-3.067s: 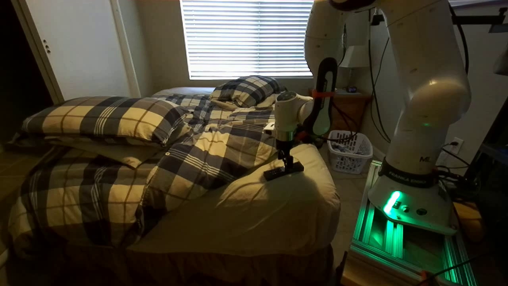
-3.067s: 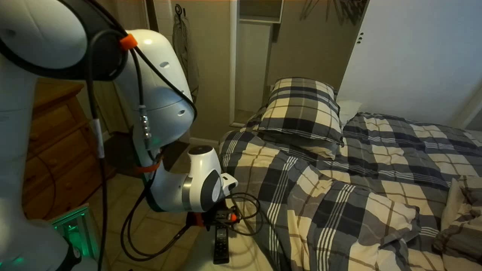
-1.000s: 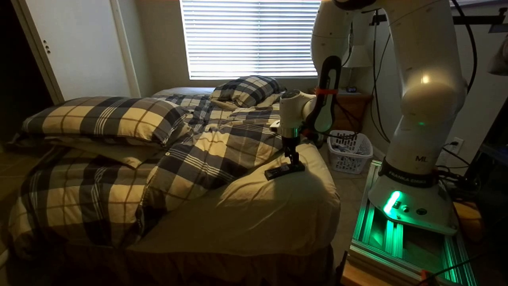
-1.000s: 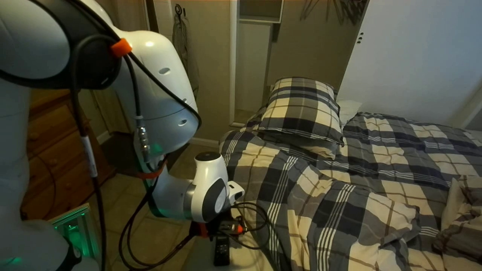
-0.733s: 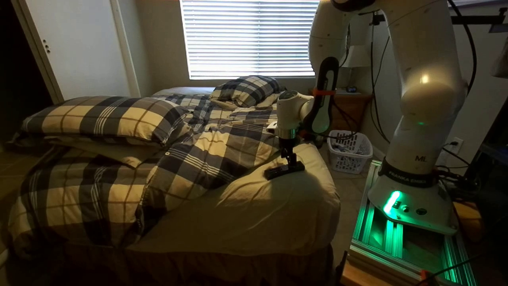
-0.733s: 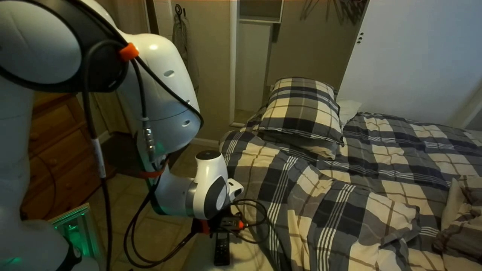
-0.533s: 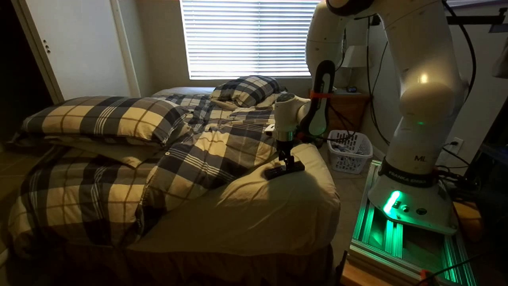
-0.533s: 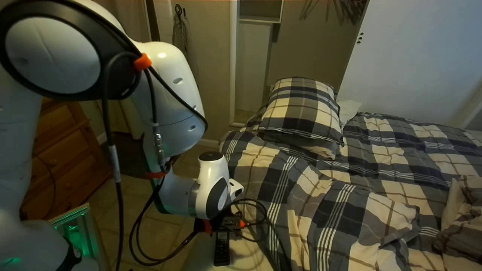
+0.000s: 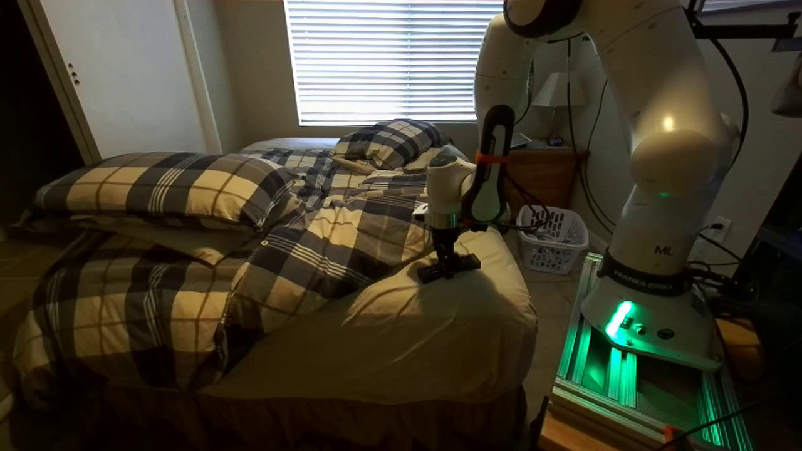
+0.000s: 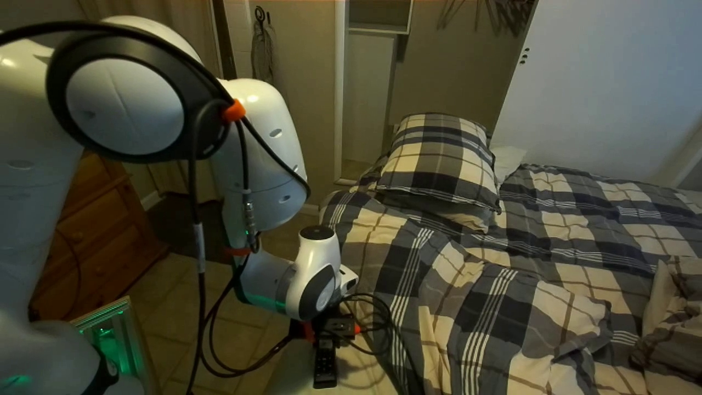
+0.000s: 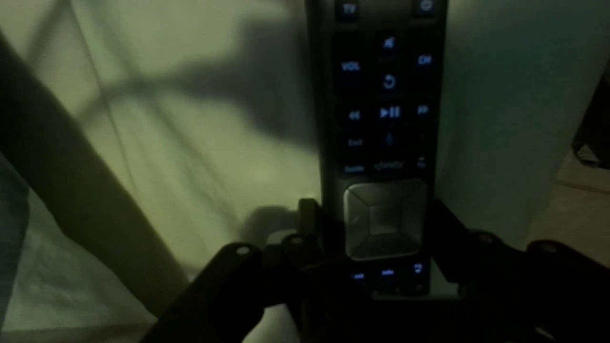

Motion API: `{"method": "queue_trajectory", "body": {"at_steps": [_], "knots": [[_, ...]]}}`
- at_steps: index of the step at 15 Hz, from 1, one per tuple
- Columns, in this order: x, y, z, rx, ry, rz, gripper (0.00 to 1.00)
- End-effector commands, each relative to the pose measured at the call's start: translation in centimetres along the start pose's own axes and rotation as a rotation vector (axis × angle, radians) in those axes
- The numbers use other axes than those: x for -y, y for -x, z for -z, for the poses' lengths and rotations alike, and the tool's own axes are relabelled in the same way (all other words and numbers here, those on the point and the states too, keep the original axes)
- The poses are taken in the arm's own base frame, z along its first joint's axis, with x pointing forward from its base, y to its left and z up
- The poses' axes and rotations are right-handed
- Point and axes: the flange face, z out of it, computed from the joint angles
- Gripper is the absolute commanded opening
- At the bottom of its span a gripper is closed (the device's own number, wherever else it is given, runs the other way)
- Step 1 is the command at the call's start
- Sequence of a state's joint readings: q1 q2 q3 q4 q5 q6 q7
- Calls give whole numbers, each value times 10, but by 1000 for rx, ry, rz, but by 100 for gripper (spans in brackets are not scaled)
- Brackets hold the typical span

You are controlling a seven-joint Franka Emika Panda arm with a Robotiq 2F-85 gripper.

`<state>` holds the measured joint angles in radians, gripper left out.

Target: Clover the corner of the bed with the blanket and move the remote controller out of the water

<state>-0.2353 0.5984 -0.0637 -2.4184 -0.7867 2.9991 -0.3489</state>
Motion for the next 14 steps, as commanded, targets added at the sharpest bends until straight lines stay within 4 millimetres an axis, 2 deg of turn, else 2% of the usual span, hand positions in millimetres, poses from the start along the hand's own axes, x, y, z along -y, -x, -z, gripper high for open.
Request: {"method": "queue_trajectory", "body": {"at_steps": [1, 4, 6, 8, 14], "knots": [[-3, 1, 11, 25, 3, -6, 30], [-1, 1, 26, 36, 17, -22, 28], [4, 1, 43, 36, 36, -20, 28], [9, 2, 66, 41, 61, -20, 28], [-19, 23, 150, 33, 184, -85, 28]]}}
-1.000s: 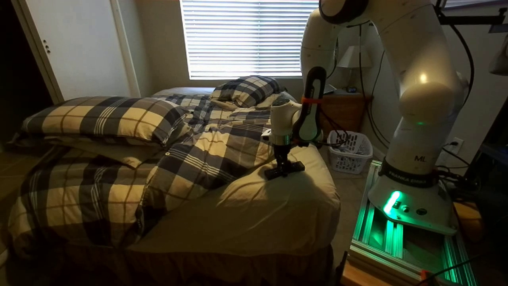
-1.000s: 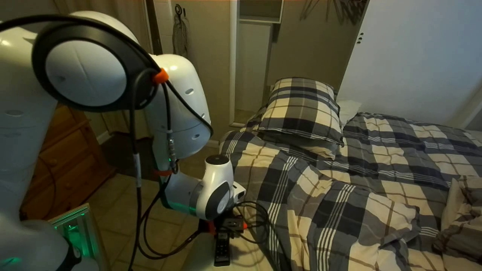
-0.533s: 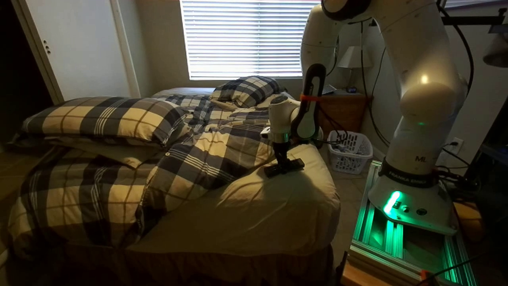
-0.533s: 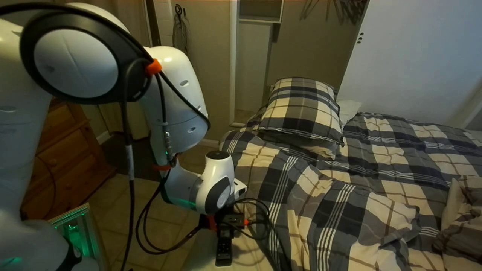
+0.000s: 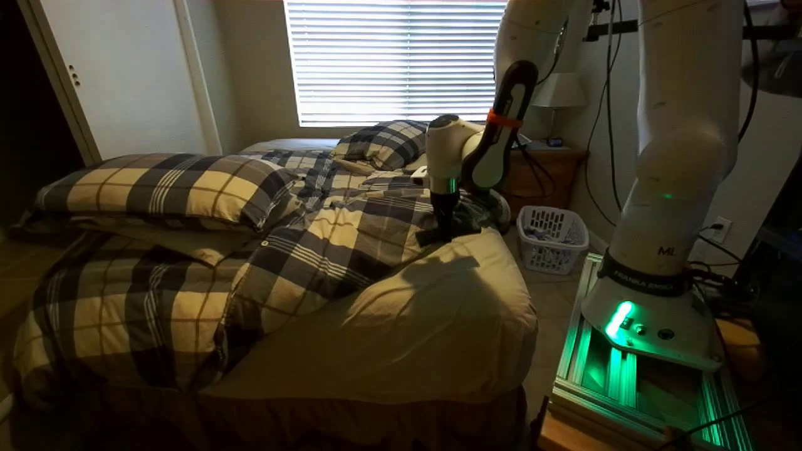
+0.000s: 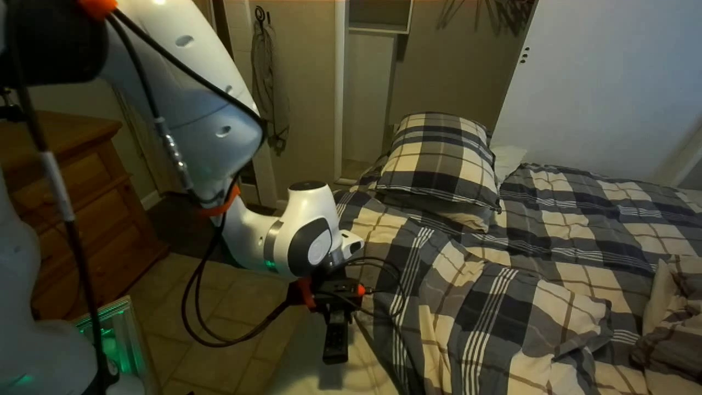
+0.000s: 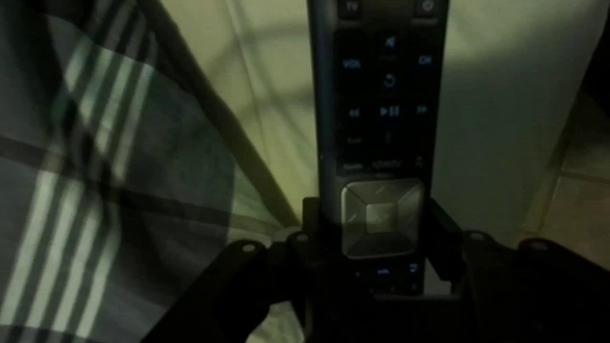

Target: Clover the corner of the bed with the blanket and move the remote controller out of the water

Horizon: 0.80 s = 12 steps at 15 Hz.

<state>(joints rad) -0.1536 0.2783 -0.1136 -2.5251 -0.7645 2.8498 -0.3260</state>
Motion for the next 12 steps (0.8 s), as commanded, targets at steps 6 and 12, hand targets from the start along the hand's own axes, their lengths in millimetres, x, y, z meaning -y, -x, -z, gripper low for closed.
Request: {"method": "queue_trajectory", "body": {"at_steps": [6, 12], "knots": [[-16, 9, 30, 1, 46, -27, 53], [-37, 14, 42, -16, 92, -68, 28]]}}
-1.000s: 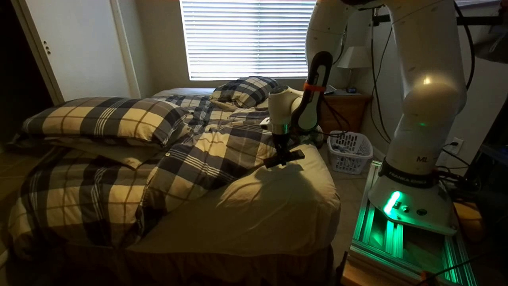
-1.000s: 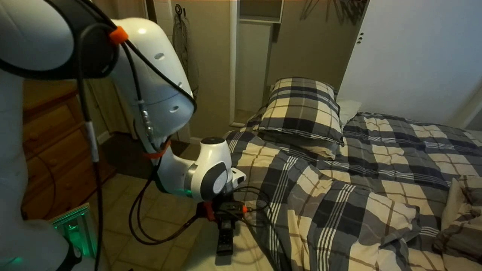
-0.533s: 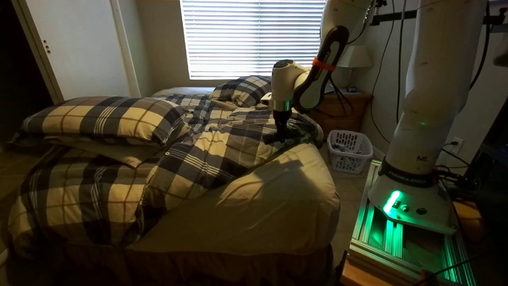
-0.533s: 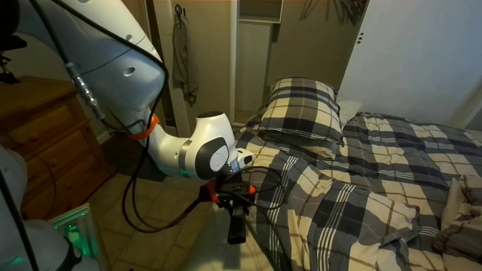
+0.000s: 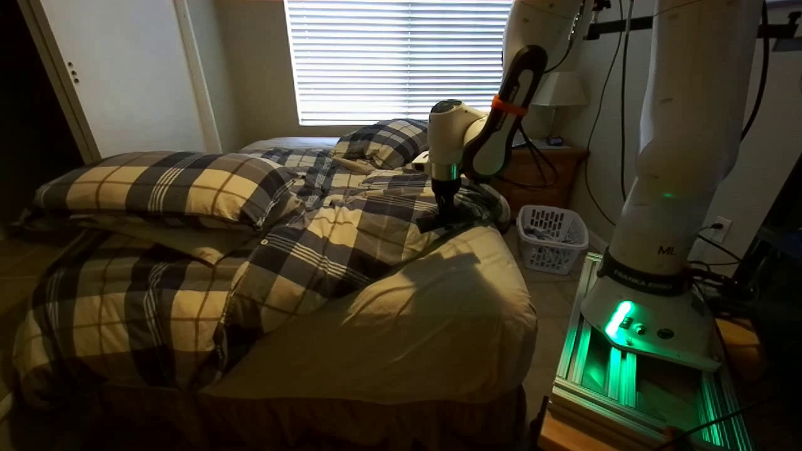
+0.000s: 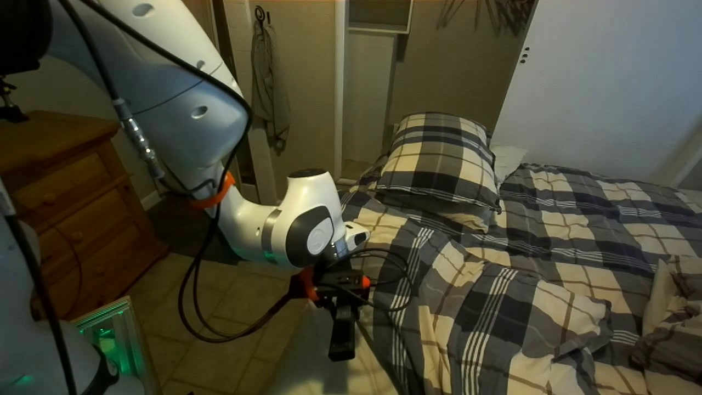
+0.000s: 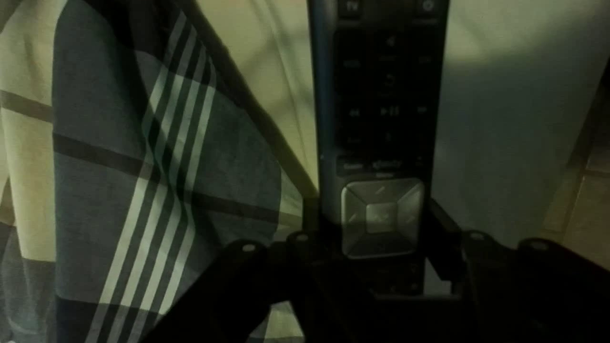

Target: Clover the corner of the bed with the blanket and move the remote controller out of the water

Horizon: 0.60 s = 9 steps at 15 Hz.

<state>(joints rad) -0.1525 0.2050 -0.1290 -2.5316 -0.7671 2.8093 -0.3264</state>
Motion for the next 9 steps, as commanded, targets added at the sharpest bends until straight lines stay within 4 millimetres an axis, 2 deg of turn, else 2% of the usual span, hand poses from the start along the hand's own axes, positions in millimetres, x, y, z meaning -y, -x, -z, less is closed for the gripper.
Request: {"method": "queue_trajectory", "body": {"at_steps": [1, 5, 9], "knots": [[-34, 7, 25, -36, 73, -56, 28], [-90, 17, 60, -76, 188, -92, 28], [-135, -3, 92, -158, 275, -86, 28]]}}
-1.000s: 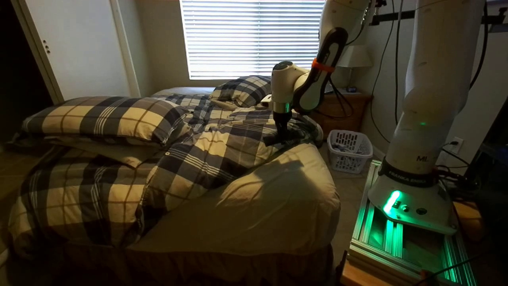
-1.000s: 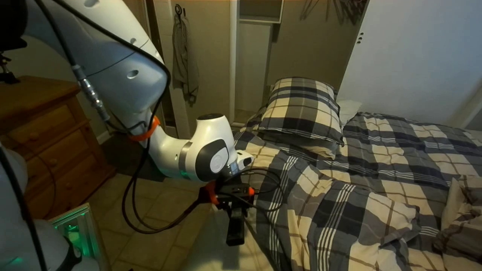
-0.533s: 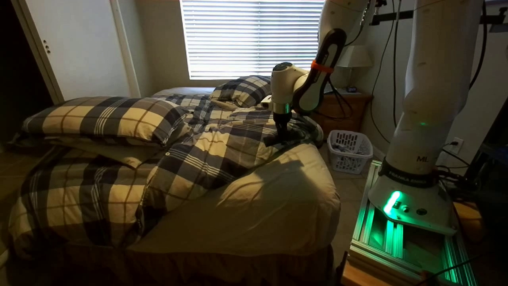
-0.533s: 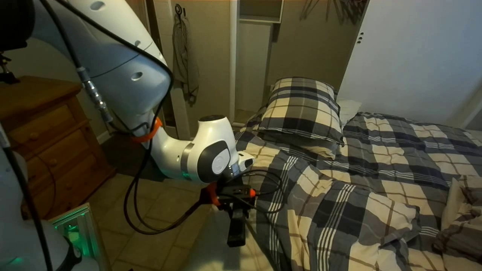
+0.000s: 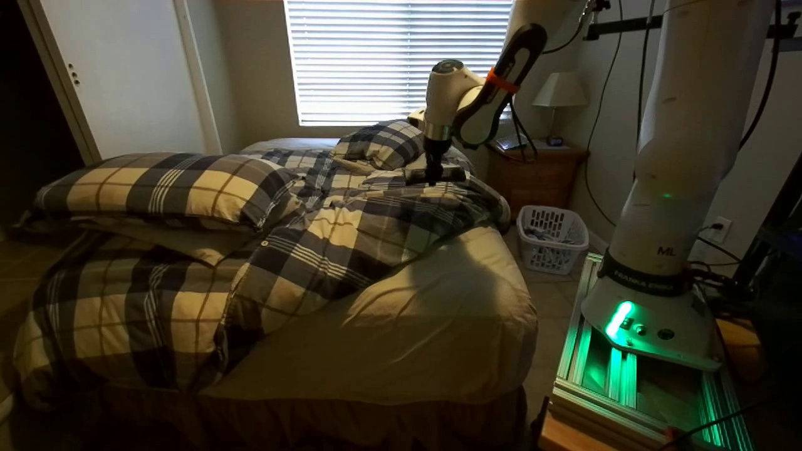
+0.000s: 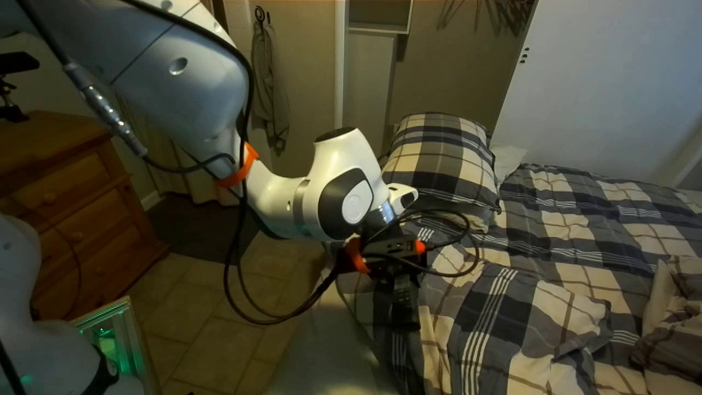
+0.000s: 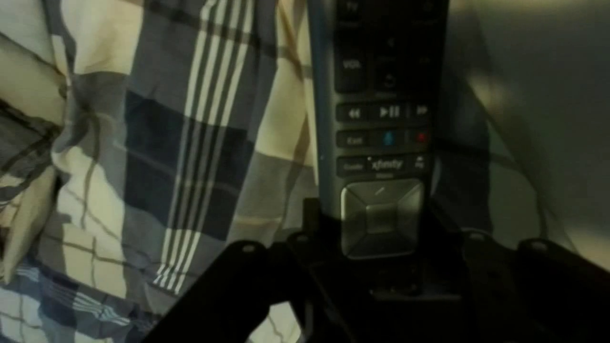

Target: Clover the corner of the bed with the blanket and move the remote controller out of the water

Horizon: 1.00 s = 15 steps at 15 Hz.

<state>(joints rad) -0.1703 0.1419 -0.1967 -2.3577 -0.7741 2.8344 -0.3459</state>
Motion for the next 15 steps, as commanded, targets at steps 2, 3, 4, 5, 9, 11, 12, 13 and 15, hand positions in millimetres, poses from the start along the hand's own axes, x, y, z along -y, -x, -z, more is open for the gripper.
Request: {"method": "queue_trajectory", "body": {"at_steps": [2, 3, 4, 5, 9, 11, 12, 13, 15], "knots": [[-47, -36, 20, -108, 95, 31, 28], [-54, -46, 22, -127, 111, 46, 28], [-61, -54, 23, -146, 127, 58, 28], [-66, -63, 24, -166, 140, 70, 28], [-77, -98, 18, -249, 166, 158, 28], [-81, -113, 13, -263, 155, 210, 28], [-86, -120, 10, -266, 148, 230, 28], [-92, -127, 9, -280, 146, 242, 28], [-102, -140, 4, -300, 136, 273, 28]]}}
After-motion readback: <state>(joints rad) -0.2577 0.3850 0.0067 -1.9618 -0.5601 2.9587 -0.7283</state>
